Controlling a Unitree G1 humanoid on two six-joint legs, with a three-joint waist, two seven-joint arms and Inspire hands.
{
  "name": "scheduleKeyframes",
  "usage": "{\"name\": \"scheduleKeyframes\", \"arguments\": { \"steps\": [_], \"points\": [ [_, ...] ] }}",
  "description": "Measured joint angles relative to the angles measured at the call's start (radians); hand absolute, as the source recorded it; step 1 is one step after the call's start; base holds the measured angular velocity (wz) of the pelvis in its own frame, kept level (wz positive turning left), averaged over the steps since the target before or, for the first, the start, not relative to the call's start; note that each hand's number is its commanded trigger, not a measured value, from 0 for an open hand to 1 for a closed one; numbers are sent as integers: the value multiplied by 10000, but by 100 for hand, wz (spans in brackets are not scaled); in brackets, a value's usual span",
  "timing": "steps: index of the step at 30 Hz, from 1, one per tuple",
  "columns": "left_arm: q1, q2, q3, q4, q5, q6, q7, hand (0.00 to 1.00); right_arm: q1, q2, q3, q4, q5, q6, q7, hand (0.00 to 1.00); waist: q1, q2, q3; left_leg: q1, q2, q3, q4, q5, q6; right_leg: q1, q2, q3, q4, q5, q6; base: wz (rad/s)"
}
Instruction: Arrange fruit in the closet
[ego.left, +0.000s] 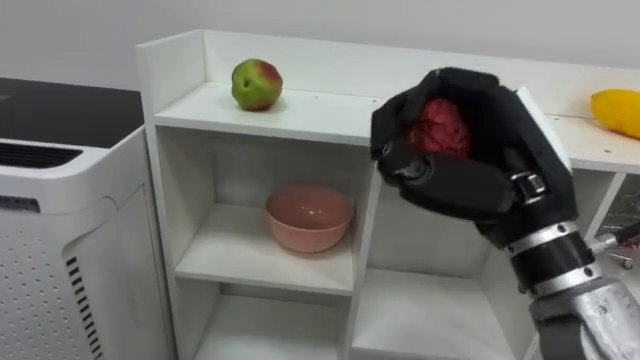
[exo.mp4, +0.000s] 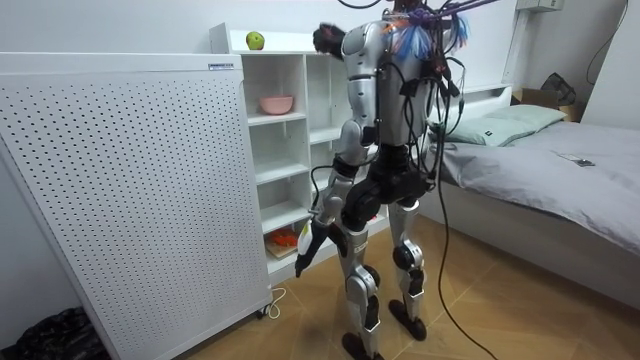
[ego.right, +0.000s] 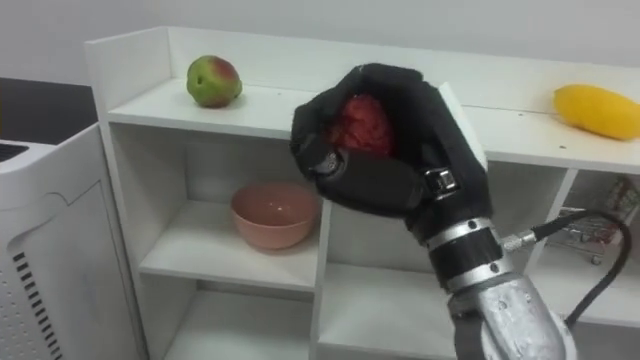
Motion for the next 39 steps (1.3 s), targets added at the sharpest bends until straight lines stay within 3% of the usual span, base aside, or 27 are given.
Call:
{"name": "scheduleKeyframes", "arguments": {
  "steps": [3,5,7,13,15,17,18,21,25,31,37,39],
  "points": [
    [-260,-77,-326,180,-14,-43,196,0,317,213,260,1543,277,17,67,100,-24,187,23,-464,22,-1,164,10,13,-459,-1,-14,120,63,-24,0],
    [-617,-96,-680,599,-136,-84,280,0,460,320,381,2507,274,18,62,100,-26,273,-3,-758,28,1,240,51,27,-770,-4,-5,164,111,-46,0],
    [-876,-187,-846,867,-464,-69,347,0,501,429,455,3632,275,33,92,100,-46,477,42,-1179,38,17,357,96,41,-1218,-15,31,319,128,-60,-2],
    [-1086,-202,-866,975,-1092,-223,439,0,559,691,425,5802,971,6,-65,100,-45,562,46,-1935,85,1,570,179,25,-2058,-37,-64,660,157,-108,0],
    [-1157,-207,-887,1010,-1632,-205,569,0,447,734,411,6404,1954,2,-201,100,-59,533,64,-2481,78,-4,812,195,53,-2613,-128,-333,940,157,-110,0],
    [-1163,-195,-894,1078,-2021,-209,624,0,221,871,314,7174,2622,-7,-278,100,-58,509,104,-2767,76,-10,967,202,66,-2889,-149,-332,1100,158,-111,3],
    [-1165,-197,-892,1163,-2228,-212,631,0,64,993,184,7829,2916,-11,-374,100,-49,520,174,-2942,78,-23,1106,203,70,-3024,-170,-371,1213,157,-112,9],
    [-1170,-210,-892,1250,-2372,-183,620,0,-237,1093,-66,8638,3127,12,-665,100,2,548,280,-3796,57,-21,1420,256,155,-3935,-278,-402,1699,140,-140,4],
    [-1200,-209,-899,1262,-2707,-78,618,0,-630,1048,-252,9387,5165,16,-854,100,50,505,336,-4758,-41,-17,1632,404,221,-5033,-451,-377,2281,90,-221,2],
    [-1303,-213,-1169,1056,-2977,-87,613,0,-1957,732,-796,10849,8512,26,-843,100,92,466,393,-6228,-175,34,1967,697,301,-6703,-732,-331,3074,46,-309,6],
    [-1466,-217,-1715,983,-3543,27,547,0,-3058,350,-1245,11479,10250,46,-789,100,324,506,424,-7243,-302,10,2373,728,345,-7819,-973,-309,3785,-130,-346,9],
    [-1466,-213,-1945,816,-3571,38,544,0,-3344,229,-1547,11830,11056,82,-785,100,545,511,433,-7483,-314,9,2507,735,356,-8107,-1014,-236,3974,-213,-327,7]
  ]
}}
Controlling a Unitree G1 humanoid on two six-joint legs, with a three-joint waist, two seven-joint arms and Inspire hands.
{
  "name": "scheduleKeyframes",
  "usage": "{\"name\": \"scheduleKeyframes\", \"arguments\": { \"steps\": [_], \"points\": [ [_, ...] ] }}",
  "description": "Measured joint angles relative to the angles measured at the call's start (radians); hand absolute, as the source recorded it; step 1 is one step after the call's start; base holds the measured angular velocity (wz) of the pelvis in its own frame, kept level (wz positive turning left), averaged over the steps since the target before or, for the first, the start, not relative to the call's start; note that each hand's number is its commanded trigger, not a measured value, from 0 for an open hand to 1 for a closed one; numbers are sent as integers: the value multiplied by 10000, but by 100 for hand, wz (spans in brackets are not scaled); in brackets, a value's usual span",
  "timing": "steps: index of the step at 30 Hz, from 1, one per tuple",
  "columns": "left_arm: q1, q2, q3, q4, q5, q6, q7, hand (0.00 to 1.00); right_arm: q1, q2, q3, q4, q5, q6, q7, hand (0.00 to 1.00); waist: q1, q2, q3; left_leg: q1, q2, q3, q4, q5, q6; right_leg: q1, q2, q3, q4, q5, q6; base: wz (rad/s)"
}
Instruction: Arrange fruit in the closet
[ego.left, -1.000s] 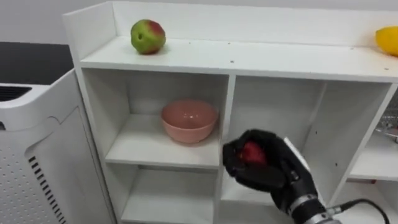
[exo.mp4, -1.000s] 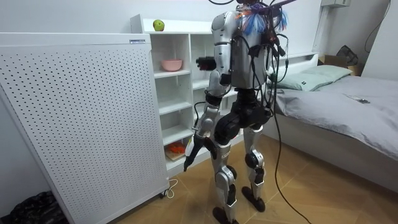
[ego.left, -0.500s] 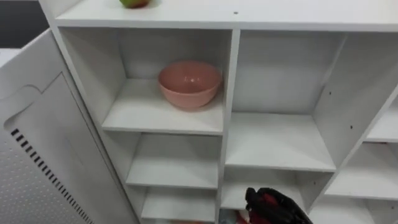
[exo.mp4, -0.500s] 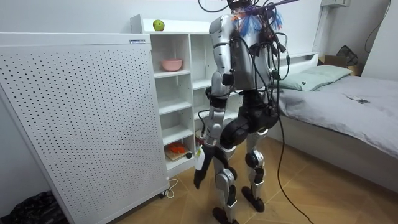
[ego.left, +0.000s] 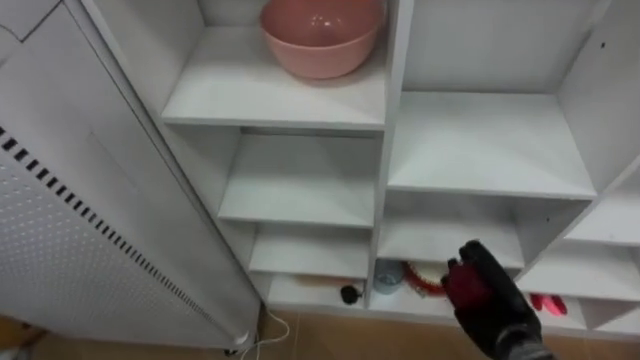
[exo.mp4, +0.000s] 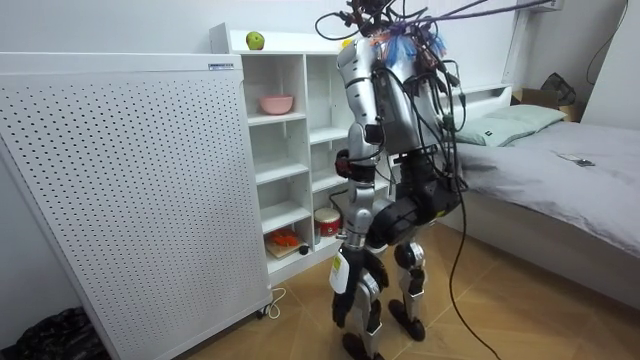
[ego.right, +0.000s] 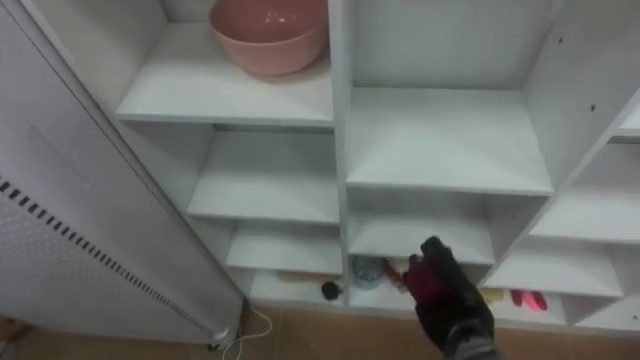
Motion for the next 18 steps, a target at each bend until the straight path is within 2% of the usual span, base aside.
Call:
{"name": "scheduleKeyframes", "arguments": {
  "steps": [4,10,12,15,16,18],
  "points": [
    [-1,-7,-341,-101,-357,-6,-3,0,-270,-175,-282,120,615,32,1,100,211,81,55,-272,-73,-5,95,-3,-3,-294,-43,-8,173,-65,-27,5],
    [-154,28,-463,-201,-589,-10,-7,0,-705,-586,-631,122,923,44,-154,100,284,193,62,-823,-94,27,486,-79,14,-877,-192,-61,586,-205,-79,5],
    [-170,53,-463,-388,-698,-9,-5,0,-951,-958,-704,123,970,37,-190,100,329,204,57,-1125,-115,39,718,-107,32,-1184,-269,-51,844,-248,-112,2],
    [-160,54,-478,-564,-735,-10,-4,0,-1111,-1251,-987,123,1149,13,-269,97,348,209,52,-1295,-130,62,937,-150,54,-1379,-354,-36,1094,-311,-122,2],
    [-148,68,-478,-606,-735,-11,-3,0,-1124,-1286,-1034,123,1264,6,-294,1,351,209,52,-1300,-129,66,965,-159,55,-1389,-361,-30,1125,-317,-124,0],
    [-116,145,-479,-786,-734,-11,3,0,-1261,-1332,-1235,123,1377,-101,-491,0,352,228,40,-1357,-125,99,1133,-215,59,-1454,-386,-17,1267,-348,-146,-5]
  ]
}}
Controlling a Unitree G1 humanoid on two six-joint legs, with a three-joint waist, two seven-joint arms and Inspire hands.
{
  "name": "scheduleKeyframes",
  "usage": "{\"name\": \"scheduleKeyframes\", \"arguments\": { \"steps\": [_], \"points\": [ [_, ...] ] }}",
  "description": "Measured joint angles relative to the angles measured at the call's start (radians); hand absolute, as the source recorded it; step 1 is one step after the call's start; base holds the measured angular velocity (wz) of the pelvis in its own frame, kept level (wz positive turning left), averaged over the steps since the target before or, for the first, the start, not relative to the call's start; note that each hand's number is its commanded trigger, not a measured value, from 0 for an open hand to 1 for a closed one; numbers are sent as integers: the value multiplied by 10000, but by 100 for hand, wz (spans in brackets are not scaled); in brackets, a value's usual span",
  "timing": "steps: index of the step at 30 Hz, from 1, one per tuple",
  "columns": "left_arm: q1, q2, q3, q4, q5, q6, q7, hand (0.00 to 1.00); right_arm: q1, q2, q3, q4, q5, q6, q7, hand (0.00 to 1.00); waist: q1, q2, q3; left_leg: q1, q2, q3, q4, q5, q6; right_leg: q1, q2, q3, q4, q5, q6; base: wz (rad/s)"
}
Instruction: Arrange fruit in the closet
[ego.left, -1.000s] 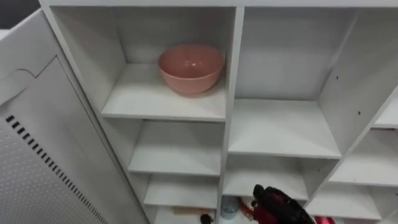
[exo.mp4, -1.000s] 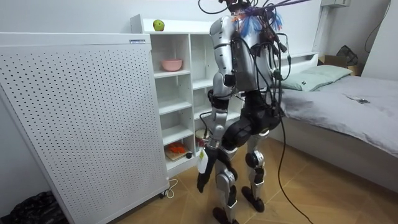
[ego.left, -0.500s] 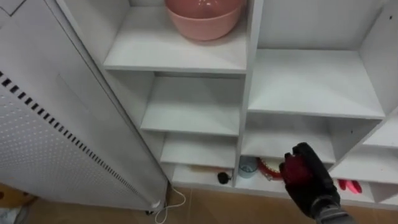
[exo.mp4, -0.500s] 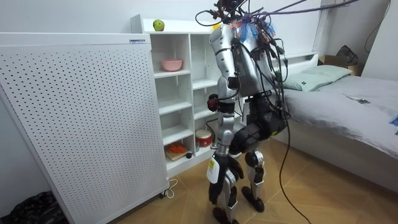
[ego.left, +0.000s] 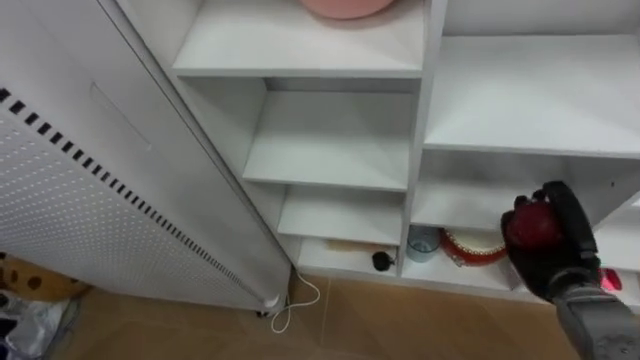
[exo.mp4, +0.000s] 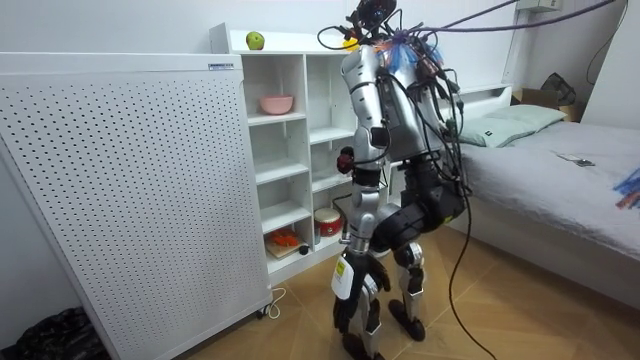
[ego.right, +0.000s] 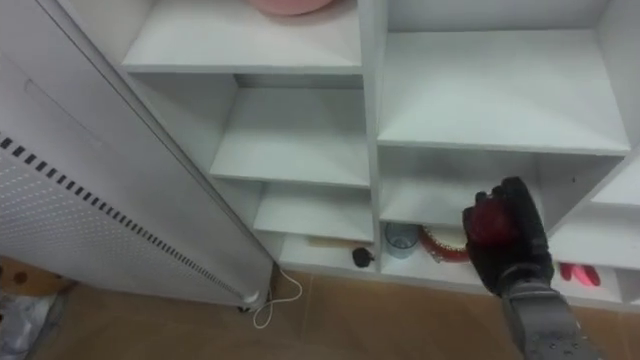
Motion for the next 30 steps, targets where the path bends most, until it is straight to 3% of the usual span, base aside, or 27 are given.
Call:
{"name": "scheduleKeyframes", "arguments": {
  "steps": [10,15,30],
  "points": [
    [194,354,-182,-177,-11,-25,90,0,-232,-242,-222,33,292,-319,-517,0,37,168,-72,-80,59,173,715,-277,99,-89,-90,183,667,-190,13,-4],
    [571,376,-383,-287,-226,11,119,0,-337,-324,-240,38,411,-427,-575,0,38,195,-90,-98,140,308,754,-292,126,-166,-152,187,713,-161,52,-7],
    [581,363,-586,-349,-359,-20,208,0,-535,-322,-673,121,716,-520,-1052,0,178,247,-96,-15,134,343,730,-295,121,-160,-161,231,782,-181,13,0]
  ]
}}
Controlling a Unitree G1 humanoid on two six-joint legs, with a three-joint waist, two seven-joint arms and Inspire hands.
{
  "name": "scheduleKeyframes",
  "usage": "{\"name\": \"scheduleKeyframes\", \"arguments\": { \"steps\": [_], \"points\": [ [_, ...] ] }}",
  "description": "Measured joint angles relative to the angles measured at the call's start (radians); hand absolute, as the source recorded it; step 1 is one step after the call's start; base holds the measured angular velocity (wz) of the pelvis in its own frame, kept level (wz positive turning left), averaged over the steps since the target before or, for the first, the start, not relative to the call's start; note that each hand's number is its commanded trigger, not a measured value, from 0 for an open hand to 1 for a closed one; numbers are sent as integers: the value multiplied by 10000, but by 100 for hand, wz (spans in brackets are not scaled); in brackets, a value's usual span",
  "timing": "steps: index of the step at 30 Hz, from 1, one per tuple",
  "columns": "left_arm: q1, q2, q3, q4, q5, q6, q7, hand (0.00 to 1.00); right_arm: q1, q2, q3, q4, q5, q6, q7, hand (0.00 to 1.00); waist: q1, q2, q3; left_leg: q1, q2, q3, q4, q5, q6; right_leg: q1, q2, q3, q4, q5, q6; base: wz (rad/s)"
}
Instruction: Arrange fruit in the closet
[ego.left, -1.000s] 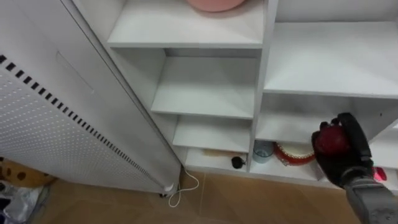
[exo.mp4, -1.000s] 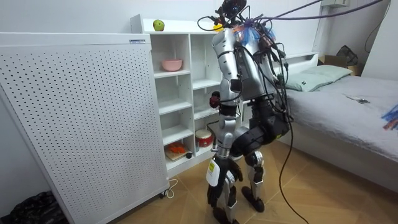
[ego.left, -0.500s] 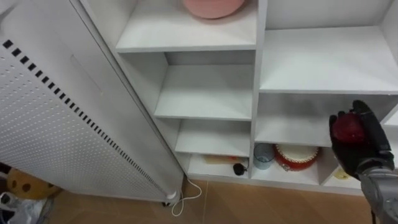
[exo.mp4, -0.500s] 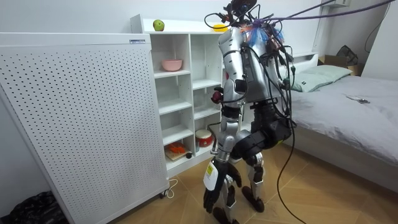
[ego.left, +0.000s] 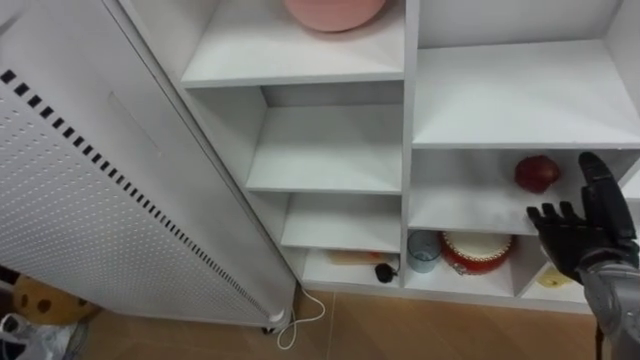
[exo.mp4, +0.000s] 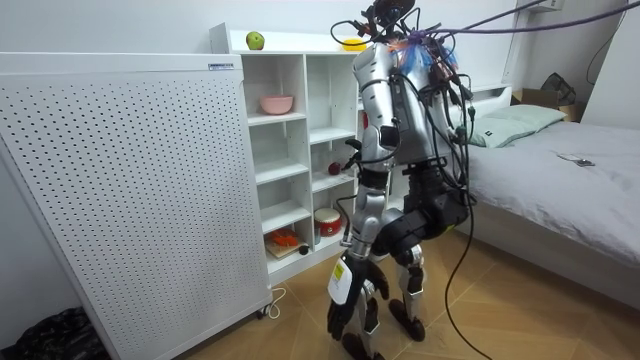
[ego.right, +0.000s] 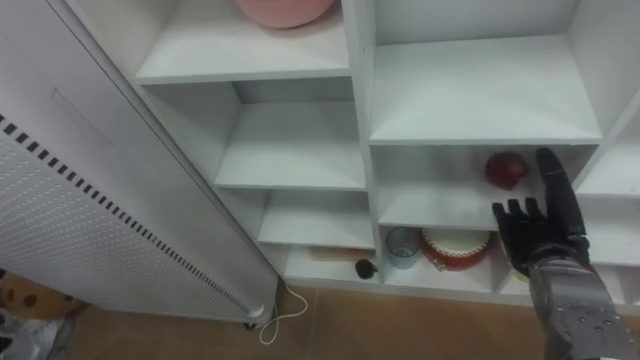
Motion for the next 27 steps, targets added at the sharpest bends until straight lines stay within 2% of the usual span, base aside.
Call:
{"name": "scheduleKeyframes", "arguments": {
  "steps": [6,13,17,21,24,27],
  "points": [
    [3,-2,-26,-10,-5,-16,-79,0,1,7,-38,7,40,-104,0,0,20,52,27,70,-23,-2,-54,1,-2,64,-21,-4,-11,-14,0,0],
    [-21,-20,-21,-4,-8,-15,-229,0,4,33,-51,334,301,-177,2,0,-15,127,60,638,-91,-34,-339,1,-2,638,-65,-73,-217,-86,70,1],
    [-56,-14,16,142,-4,5,-231,0,218,115,-30,843,425,-164,282,0,7,140,74,1227,15,-105,-674,-13,-40,1379,138,-222,-790,-26,113,-2],
    [-71,-28,64,620,28,0,-296,0,1143,511,-32,1542,309,-40,877,0,-13,142,77,2326,162,-206,-1255,-74,-151,2711,502,-396,-1781,127,168,-4],
    [-103,-74,518,818,88,-8,-433,0,2253,652,-61,2224,160,60,1255,0,-108,147,73,3206,204,-226,-1763,-52,-189,3732,576,-688,-2461,174,205,11],
    [-72,-103,1102,950,90,-43,-428,0,3597,1078,85,2629,-560,239,1658,0,-330,118,61,4007,196,-222,-2306,-18,-241,4607,715,-762,-3039,229,272,4]
  ]
}}
